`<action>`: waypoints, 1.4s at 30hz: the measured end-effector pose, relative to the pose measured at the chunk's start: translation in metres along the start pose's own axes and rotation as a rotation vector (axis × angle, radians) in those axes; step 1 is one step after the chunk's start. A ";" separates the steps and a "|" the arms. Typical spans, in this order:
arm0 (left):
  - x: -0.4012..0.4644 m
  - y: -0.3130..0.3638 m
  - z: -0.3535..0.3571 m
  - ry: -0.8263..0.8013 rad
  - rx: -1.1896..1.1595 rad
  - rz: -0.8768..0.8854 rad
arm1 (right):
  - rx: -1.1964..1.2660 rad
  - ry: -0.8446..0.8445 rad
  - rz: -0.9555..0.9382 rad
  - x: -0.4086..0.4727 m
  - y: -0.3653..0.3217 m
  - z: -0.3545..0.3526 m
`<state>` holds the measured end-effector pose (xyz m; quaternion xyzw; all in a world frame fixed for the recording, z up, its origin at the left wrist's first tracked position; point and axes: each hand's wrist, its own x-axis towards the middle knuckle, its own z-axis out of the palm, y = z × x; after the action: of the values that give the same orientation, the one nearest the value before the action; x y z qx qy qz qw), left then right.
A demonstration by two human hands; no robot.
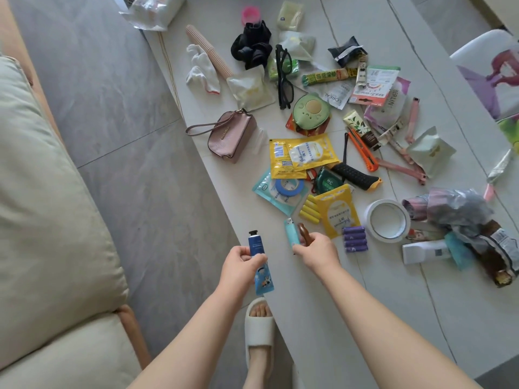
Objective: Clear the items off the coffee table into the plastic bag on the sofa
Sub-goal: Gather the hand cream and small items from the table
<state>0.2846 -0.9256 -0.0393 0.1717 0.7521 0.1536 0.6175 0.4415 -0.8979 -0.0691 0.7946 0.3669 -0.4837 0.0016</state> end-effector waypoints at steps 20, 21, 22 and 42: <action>-0.239 -0.002 0.023 -0.033 -0.506 0.132 | 0.855 -0.387 -0.181 -0.225 0.026 -0.135; -0.257 -0.002 0.018 -0.018 -0.520 0.146 | 0.845 -0.392 -0.204 -0.239 0.023 -0.140; -0.273 -0.003 0.011 0.001 -0.531 0.161 | 0.827 -0.400 -0.227 -0.253 0.019 -0.144; -0.403 -0.156 -0.240 0.388 -1.097 0.296 | 0.386 -0.812 -0.333 -0.484 -0.097 0.072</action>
<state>0.1096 -1.2503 0.2898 -0.1004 0.6303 0.6321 0.4394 0.2027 -1.1340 0.2993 0.4576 0.3625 -0.8079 -0.0804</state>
